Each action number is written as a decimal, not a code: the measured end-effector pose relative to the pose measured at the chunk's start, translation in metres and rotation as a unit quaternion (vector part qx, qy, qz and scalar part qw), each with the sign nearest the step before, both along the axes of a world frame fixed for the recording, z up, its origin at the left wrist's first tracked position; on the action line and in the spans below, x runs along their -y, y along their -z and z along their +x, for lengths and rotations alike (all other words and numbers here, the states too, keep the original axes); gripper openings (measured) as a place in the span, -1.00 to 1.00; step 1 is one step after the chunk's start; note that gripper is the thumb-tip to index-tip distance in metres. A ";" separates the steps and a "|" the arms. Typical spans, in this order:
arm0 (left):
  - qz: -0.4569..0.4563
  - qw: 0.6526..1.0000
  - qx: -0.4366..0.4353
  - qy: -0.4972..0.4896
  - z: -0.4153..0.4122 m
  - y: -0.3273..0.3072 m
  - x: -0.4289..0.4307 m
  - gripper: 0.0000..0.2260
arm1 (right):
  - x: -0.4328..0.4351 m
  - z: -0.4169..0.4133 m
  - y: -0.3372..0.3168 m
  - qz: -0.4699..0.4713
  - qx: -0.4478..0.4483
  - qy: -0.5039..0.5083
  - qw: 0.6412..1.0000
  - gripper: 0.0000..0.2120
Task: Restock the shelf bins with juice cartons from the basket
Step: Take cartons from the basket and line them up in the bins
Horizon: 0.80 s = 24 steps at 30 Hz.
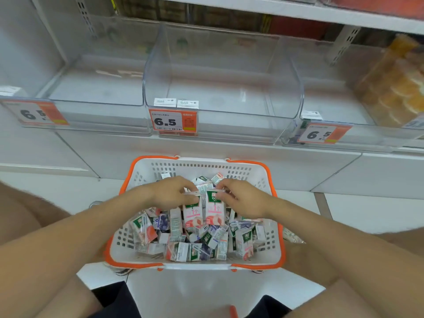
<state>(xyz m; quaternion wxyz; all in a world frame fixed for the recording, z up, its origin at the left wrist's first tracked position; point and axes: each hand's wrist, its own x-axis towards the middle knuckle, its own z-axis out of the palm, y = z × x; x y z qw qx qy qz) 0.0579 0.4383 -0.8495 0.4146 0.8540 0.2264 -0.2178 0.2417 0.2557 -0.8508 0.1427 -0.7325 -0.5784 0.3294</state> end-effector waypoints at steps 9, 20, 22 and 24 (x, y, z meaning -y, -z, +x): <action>-0.018 0.991 0.106 -0.075 -0.008 -0.075 0.003 -0.74 | -0.008 -0.015 -0.063 0.118 0.013 0.081 0.990 -0.73; 0.044 0.969 0.225 -0.096 -0.069 -0.184 -0.059 -0.82 | -0.046 -0.071 -0.137 0.324 0.179 0.007 0.929 -0.58; 0.044 0.953 0.265 -0.142 -0.090 -0.195 -0.078 -0.80 | -0.063 -0.079 -0.151 0.363 0.185 0.005 0.913 -0.59; 0.051 0.931 0.305 -0.194 -0.107 -0.204 -0.092 -0.79 | -0.083 -0.090 -0.163 0.400 0.168 0.017 0.901 -0.62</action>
